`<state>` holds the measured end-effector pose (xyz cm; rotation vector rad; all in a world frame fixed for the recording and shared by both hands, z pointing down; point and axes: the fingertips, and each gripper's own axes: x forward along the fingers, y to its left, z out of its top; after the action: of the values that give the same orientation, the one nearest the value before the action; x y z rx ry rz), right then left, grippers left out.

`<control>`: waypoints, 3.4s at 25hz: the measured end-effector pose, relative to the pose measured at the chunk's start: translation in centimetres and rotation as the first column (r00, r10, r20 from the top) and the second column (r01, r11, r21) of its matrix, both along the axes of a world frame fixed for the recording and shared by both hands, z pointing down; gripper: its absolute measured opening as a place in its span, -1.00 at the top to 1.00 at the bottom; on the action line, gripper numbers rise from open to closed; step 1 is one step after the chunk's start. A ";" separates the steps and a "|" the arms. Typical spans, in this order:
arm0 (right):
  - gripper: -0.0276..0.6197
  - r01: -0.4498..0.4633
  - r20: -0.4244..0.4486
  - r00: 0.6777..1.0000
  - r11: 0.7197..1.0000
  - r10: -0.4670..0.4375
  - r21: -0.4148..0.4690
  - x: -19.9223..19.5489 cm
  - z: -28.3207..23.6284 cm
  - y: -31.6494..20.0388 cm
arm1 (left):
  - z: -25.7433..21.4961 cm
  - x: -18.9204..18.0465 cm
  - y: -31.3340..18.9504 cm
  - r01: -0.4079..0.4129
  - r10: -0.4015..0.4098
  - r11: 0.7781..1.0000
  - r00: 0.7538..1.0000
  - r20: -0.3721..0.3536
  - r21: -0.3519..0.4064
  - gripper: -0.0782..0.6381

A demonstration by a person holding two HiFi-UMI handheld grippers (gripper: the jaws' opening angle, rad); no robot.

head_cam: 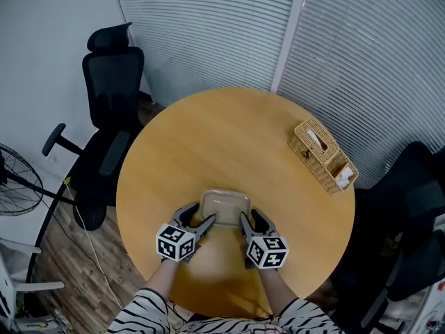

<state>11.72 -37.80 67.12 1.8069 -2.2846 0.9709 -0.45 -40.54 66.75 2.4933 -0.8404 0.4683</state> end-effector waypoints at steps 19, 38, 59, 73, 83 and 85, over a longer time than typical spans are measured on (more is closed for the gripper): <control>0.67 -0.098 0.120 0.989 0.985 0.082 0.142 -0.6 -8.3 5.0 | -8.6 -2.6 4.7 0.038 -0.019 0.997 0.972 -0.234 0.074 0.10; 0.76 -0.165 0.126 0.983 0.942 0.133 0.291 -4.5 -18.5 14.9 | -19.0 -8.5 13.5 0.090 -0.008 0.970 0.939 -0.343 0.225 0.51; 0.79 -0.193 0.124 0.979 0.938 0.164 0.287 -9.8 -20.9 27.0 | -22.2 -13.9 25.9 0.076 0.028 0.965 0.921 -0.388 0.250 0.55; 0.79 -0.098 0.110 0.991 0.963 0.072 0.251 -5.8 -21.2 30.0 | -22.7 -10.1 30.6 0.171 -0.066 0.959 0.910 -0.409 0.226 0.56; 0.80 -0.031 0.112 0.994 0.973 0.005 0.229 -2.5 -20.6 33.1 | -22.4 -6.9 34.6 0.228 -0.131 0.951 0.909 -0.395 0.210 0.56; 0.80 -0.017 0.113 0.994 0.973 -0.009 0.228 -2.1 -20.6 33.5 | -22.4 -6.5 35.2 0.239 -0.142 0.947 0.910 -0.389 0.215 0.56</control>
<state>9.59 -4.30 46.56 1.8855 -2.5575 0.8619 -6.99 -5.31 44.35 2.5722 -1.0278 -0.1916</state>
